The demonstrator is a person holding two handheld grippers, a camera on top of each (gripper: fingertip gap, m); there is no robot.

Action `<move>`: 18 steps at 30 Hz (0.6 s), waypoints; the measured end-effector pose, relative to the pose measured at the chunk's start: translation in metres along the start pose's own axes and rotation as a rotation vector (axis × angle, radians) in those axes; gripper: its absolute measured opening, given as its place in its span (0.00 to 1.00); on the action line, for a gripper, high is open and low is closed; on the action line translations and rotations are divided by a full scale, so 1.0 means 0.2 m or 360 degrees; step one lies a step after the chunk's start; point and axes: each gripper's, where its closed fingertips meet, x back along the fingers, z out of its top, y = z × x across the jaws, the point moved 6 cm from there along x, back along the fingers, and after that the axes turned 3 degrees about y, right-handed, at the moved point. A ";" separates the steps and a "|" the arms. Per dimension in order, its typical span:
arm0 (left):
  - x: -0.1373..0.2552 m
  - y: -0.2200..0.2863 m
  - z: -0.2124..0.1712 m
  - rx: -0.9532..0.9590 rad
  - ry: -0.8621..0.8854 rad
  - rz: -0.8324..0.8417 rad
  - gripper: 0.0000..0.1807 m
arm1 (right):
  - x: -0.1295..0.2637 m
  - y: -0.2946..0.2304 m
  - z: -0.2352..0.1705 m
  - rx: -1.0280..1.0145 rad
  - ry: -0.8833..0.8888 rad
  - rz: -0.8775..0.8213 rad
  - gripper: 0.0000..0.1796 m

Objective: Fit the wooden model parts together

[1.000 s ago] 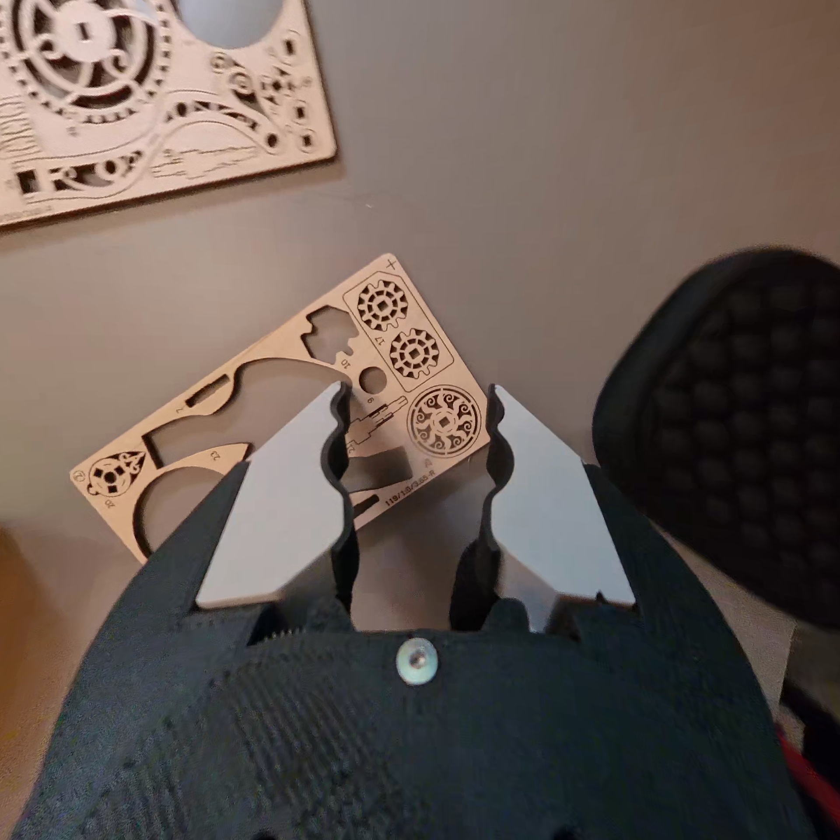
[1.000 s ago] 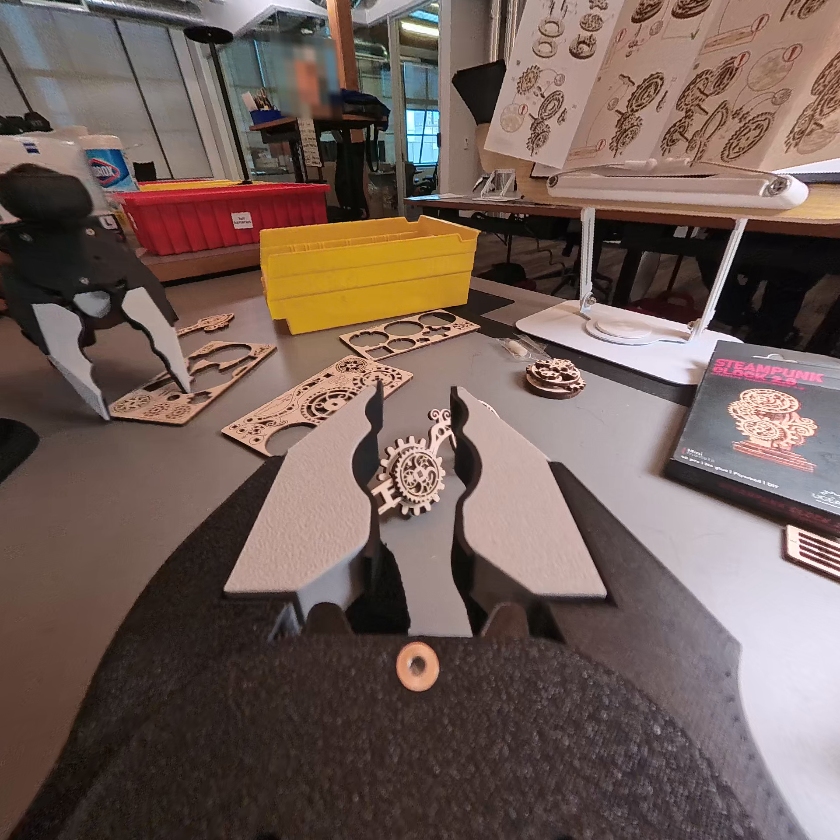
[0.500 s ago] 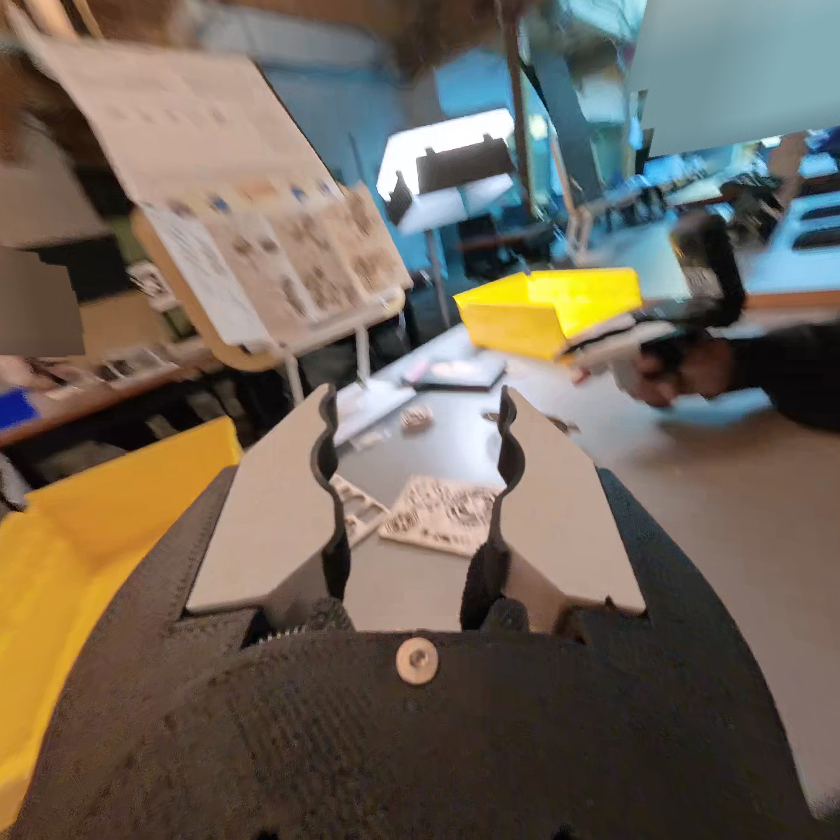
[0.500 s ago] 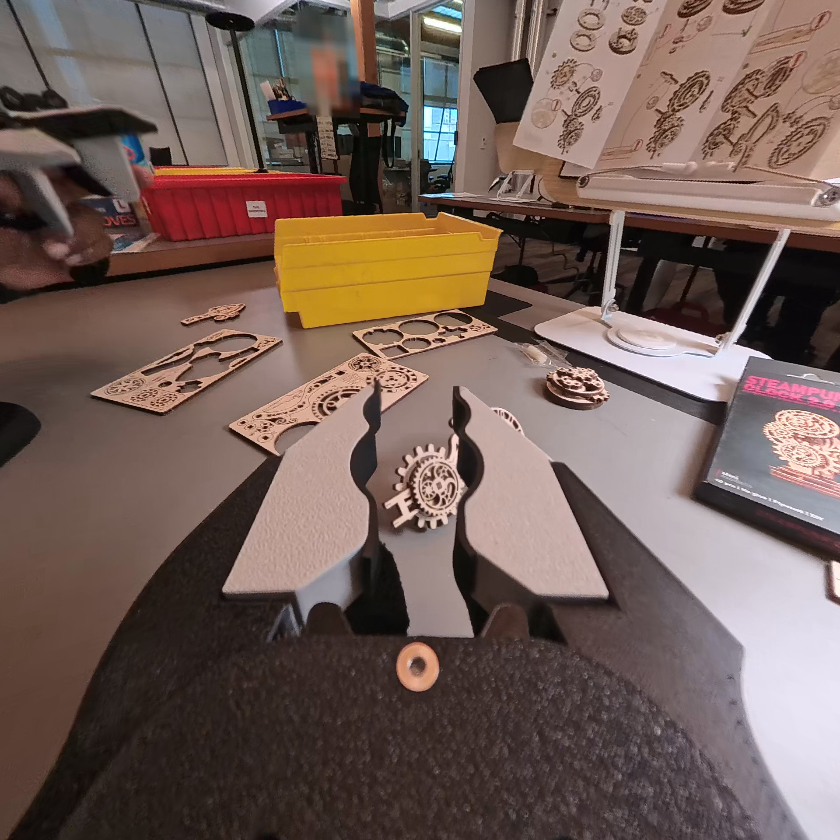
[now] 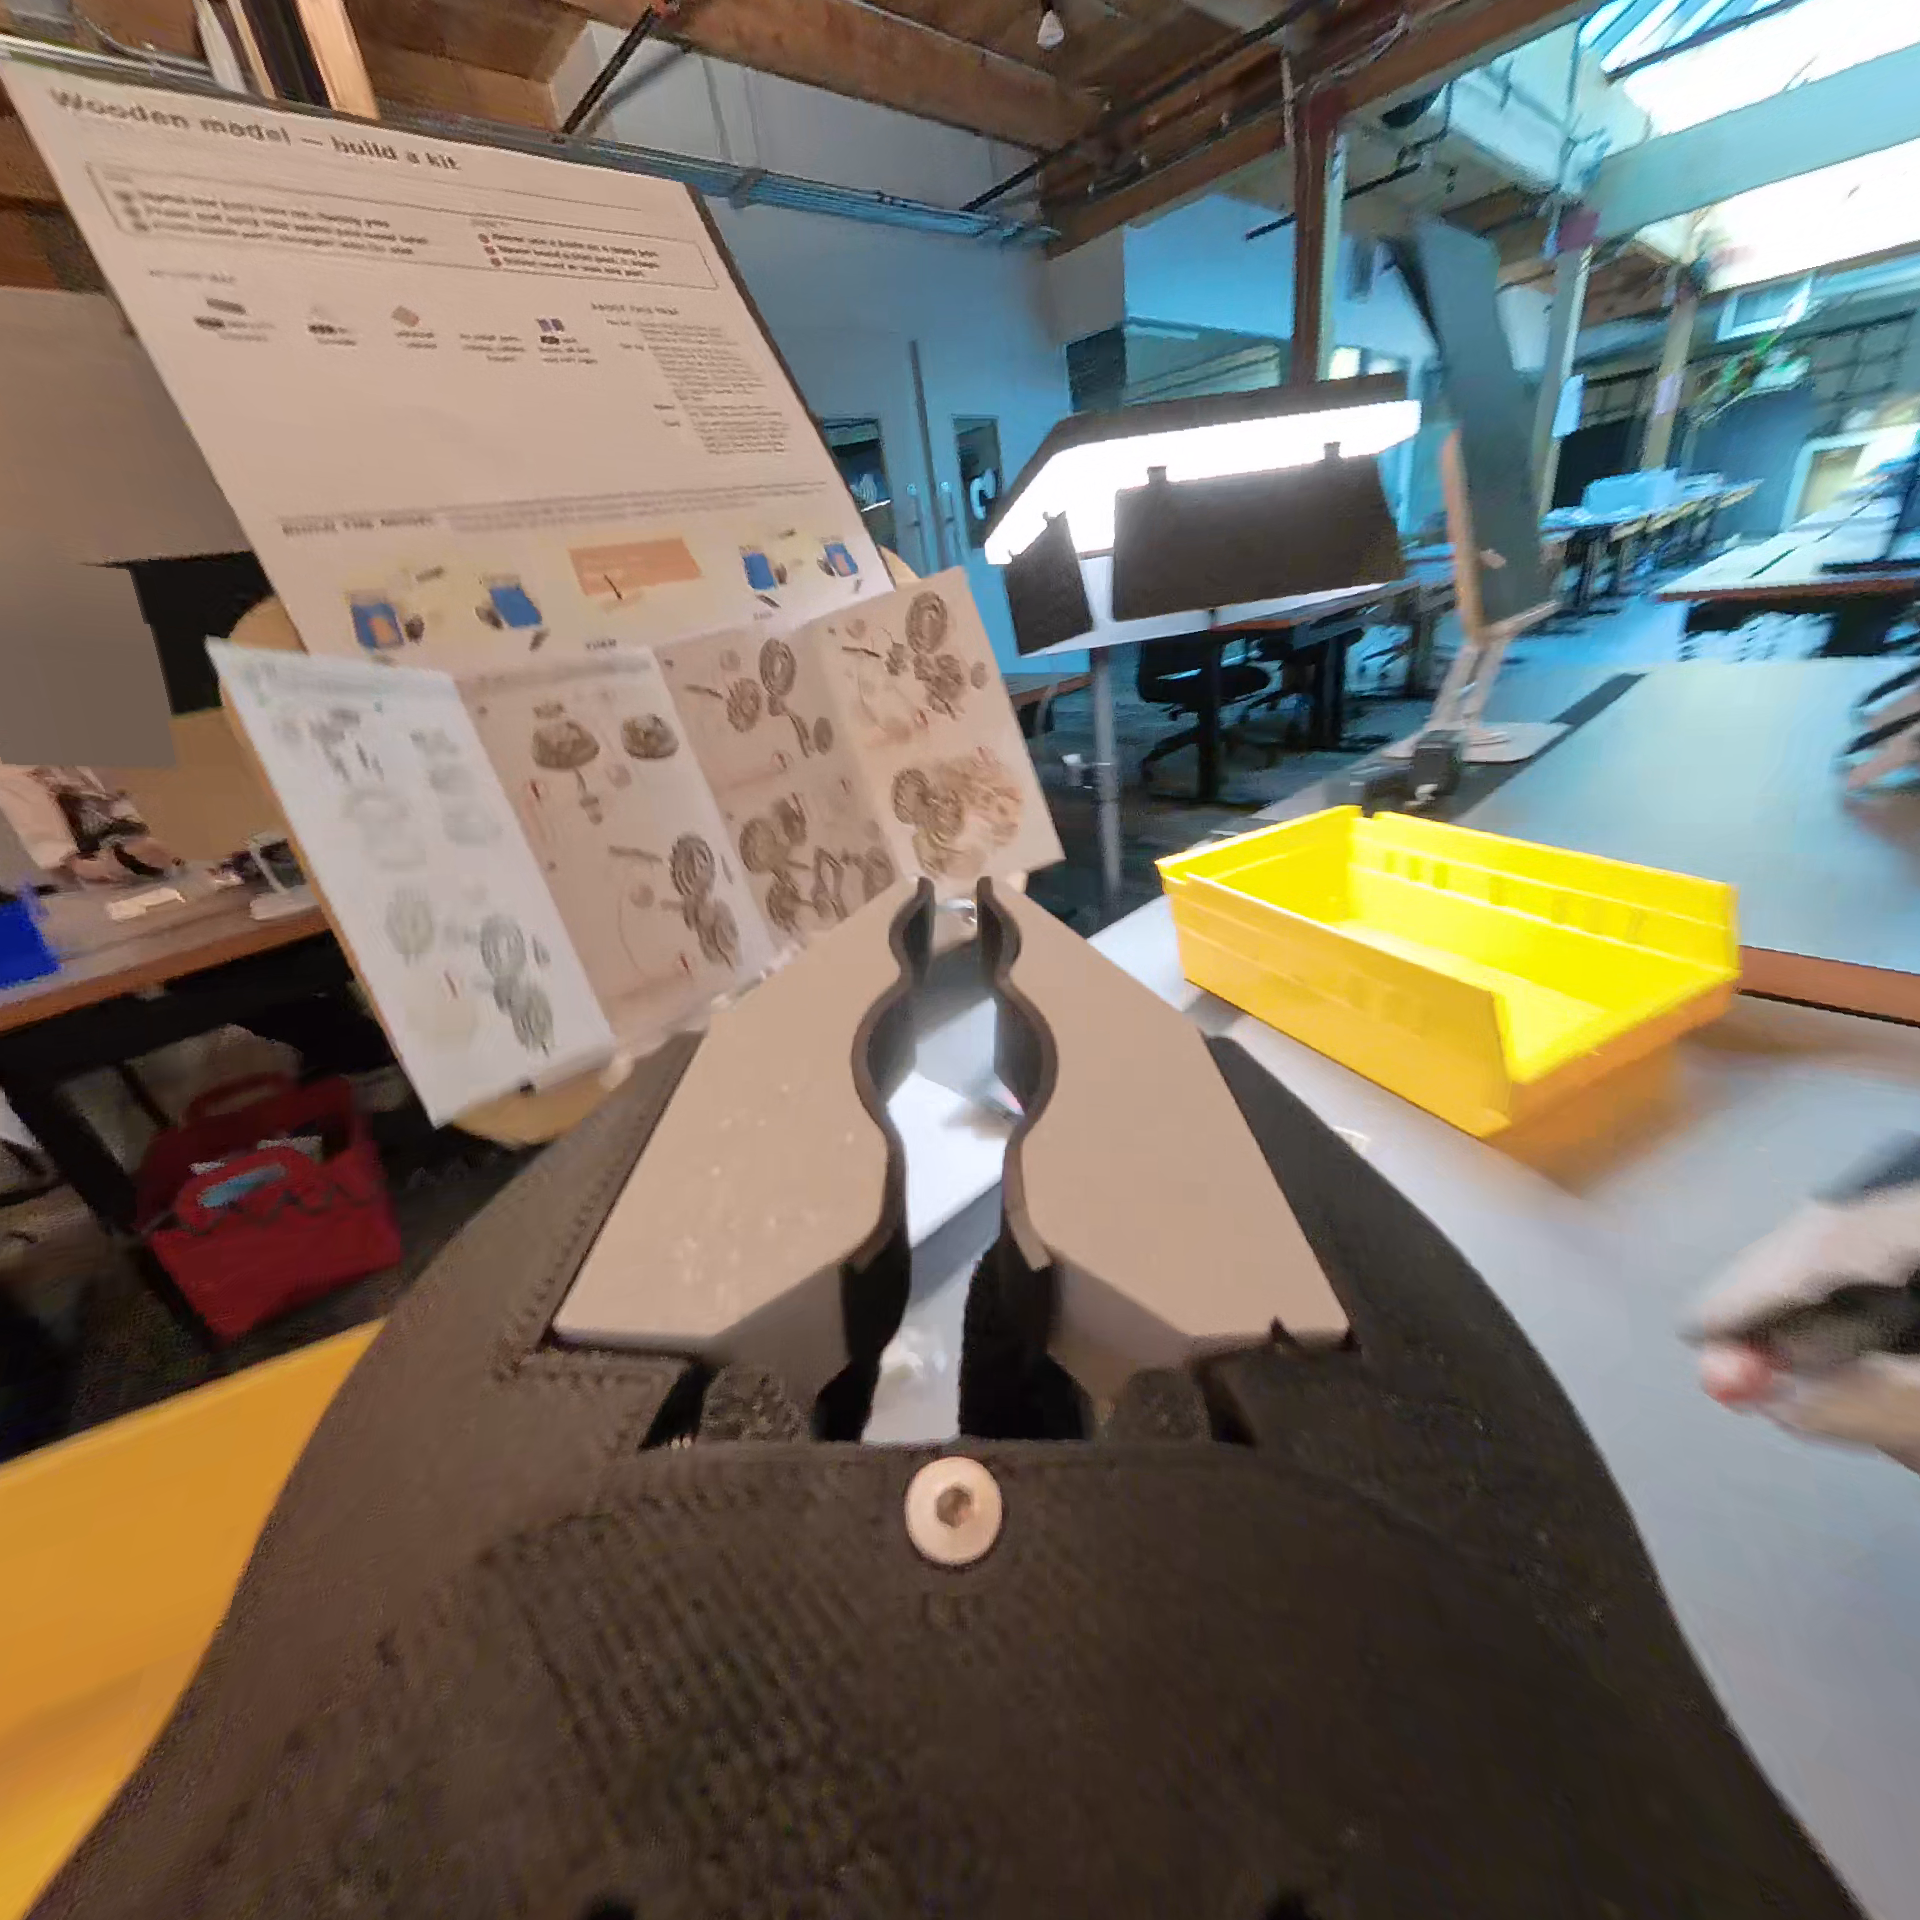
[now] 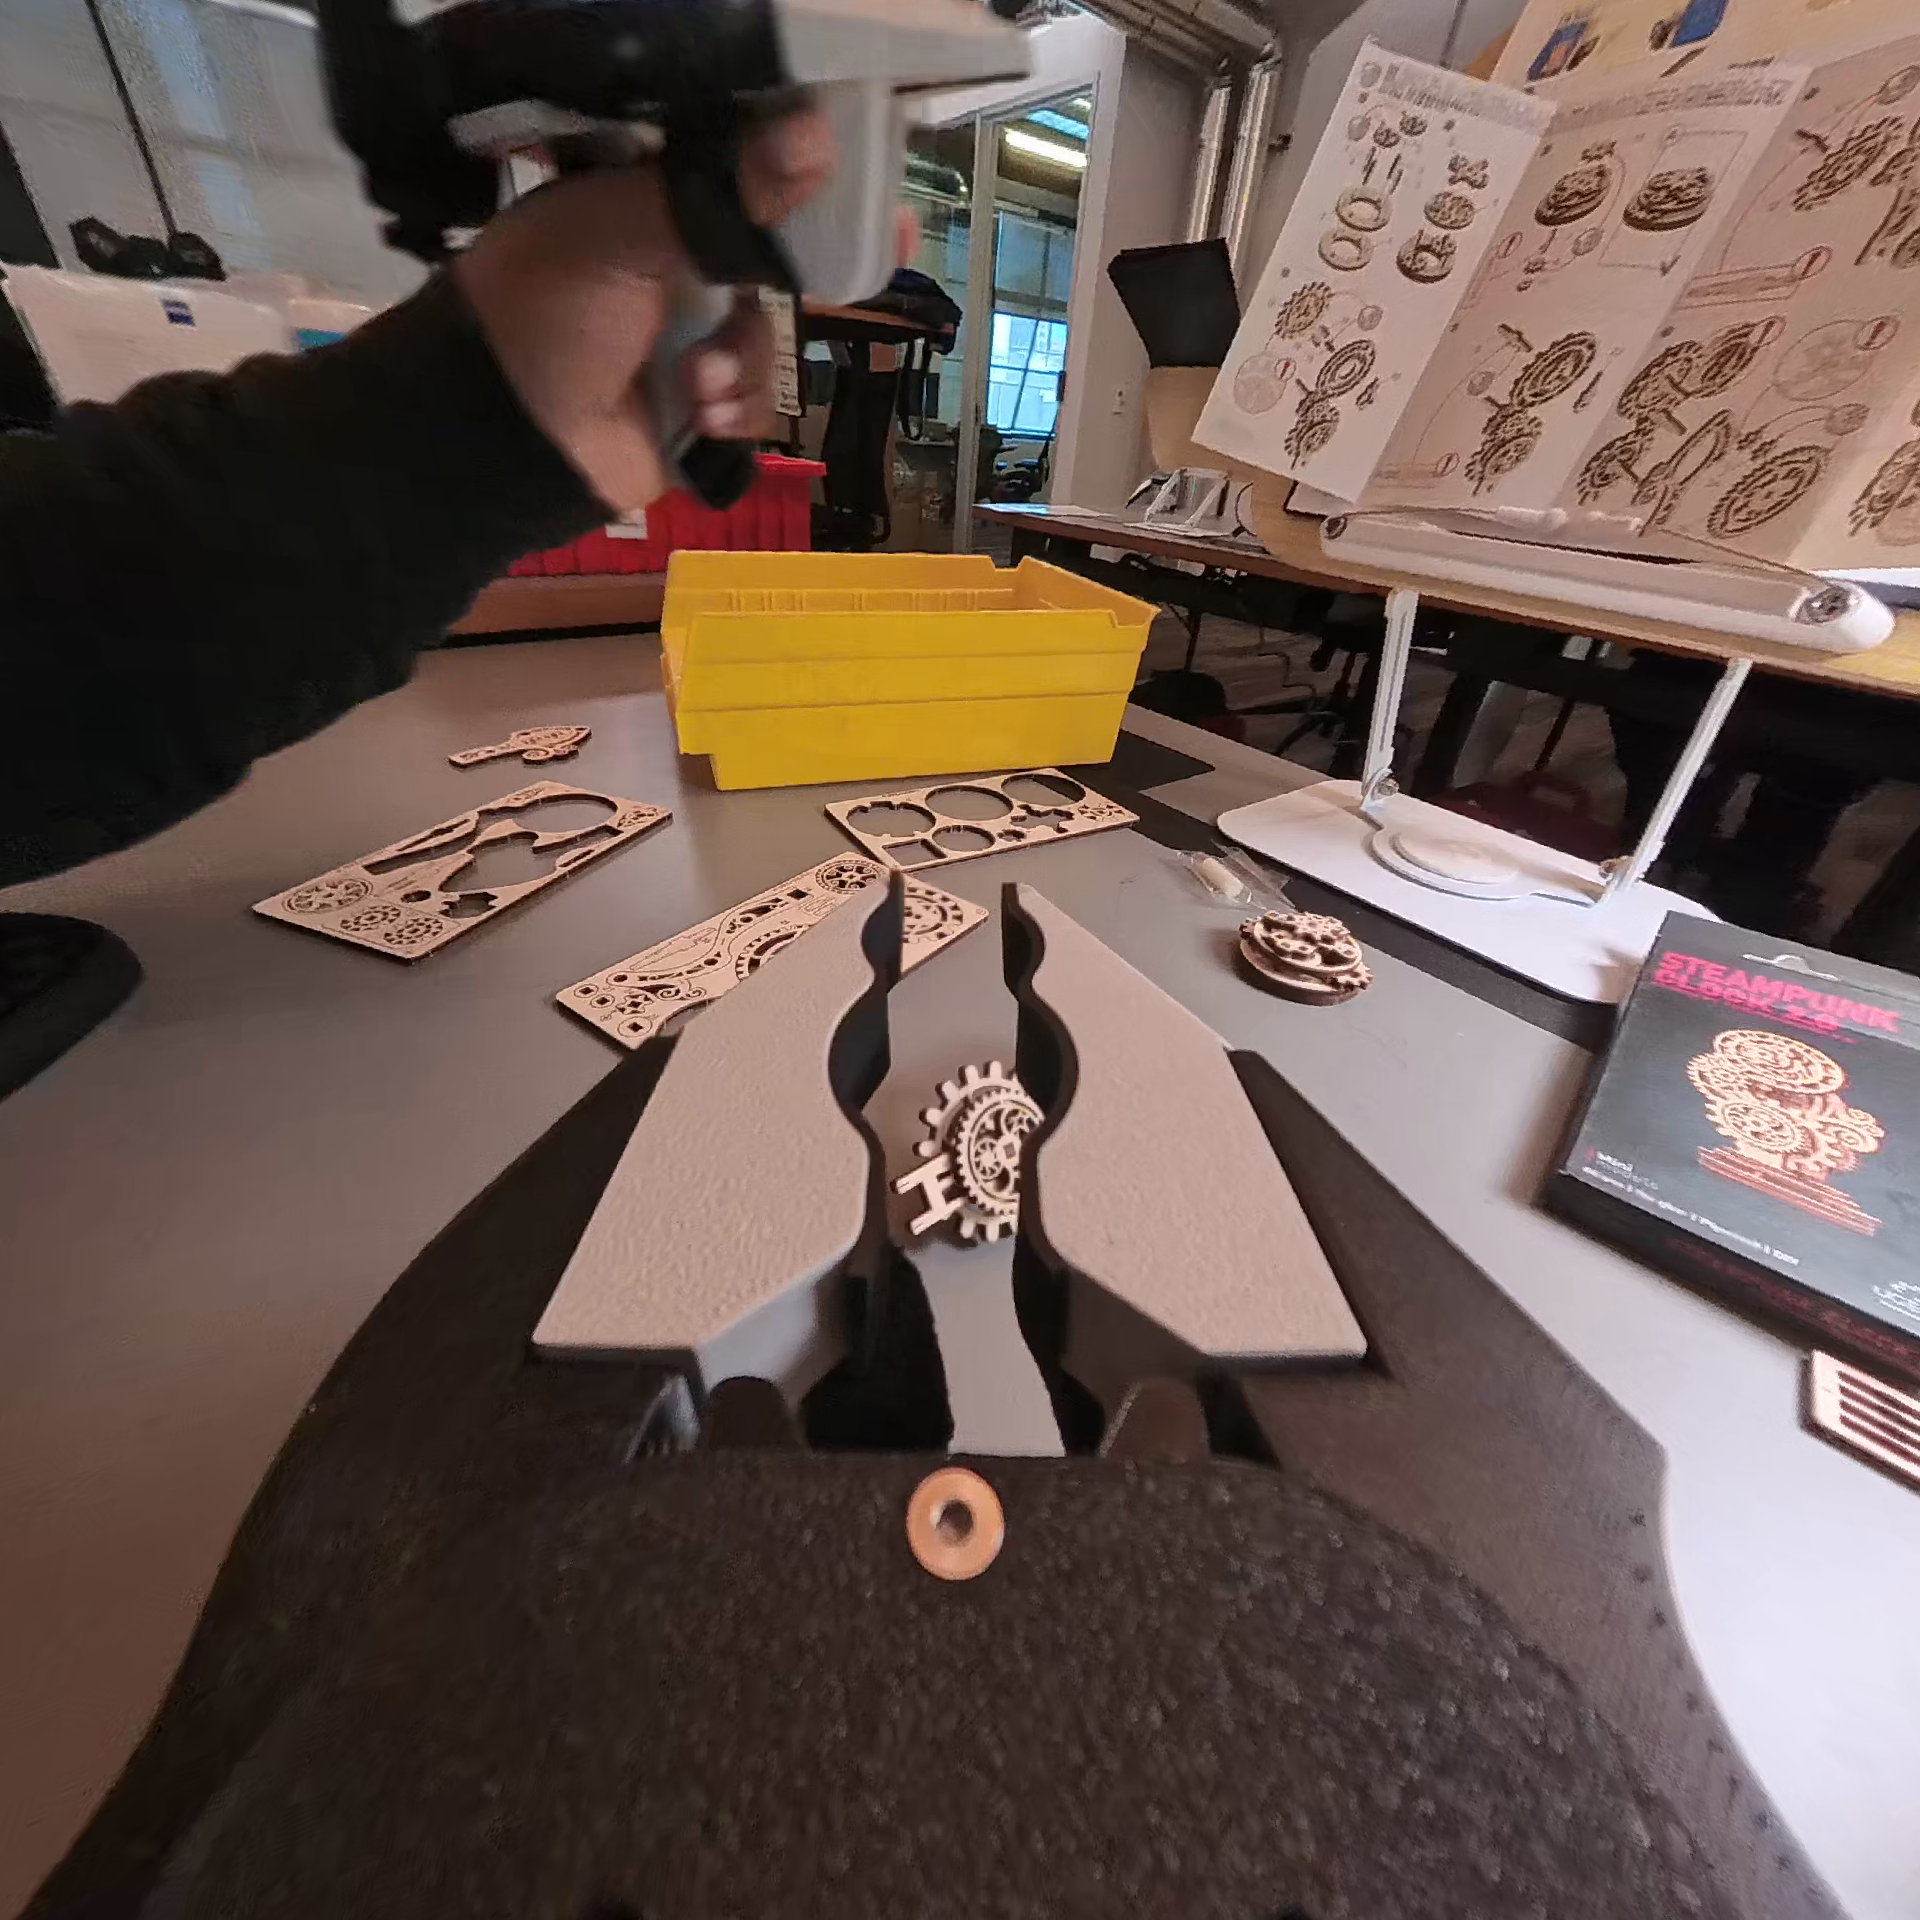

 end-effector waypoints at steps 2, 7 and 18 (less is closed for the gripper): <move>-0.24 -0.06 0.02 -0.0049 -0.0035 0.0052 0.01 | 0.01 0.02 0.02 -0.0025 0.0000 -0.0034 0.09; -0.73 -0.24 0.00 -0.0108 -0.0093 0.0184 0.00 | 0.04 0.10 0.03 -0.0115 0.0013 -0.0145 0.08; -1.19 -0.49 -0.16 -0.0204 -0.0252 0.0309 0.00 | 0.03 0.15 0.01 -0.0099 0.0004 -0.0182 0.08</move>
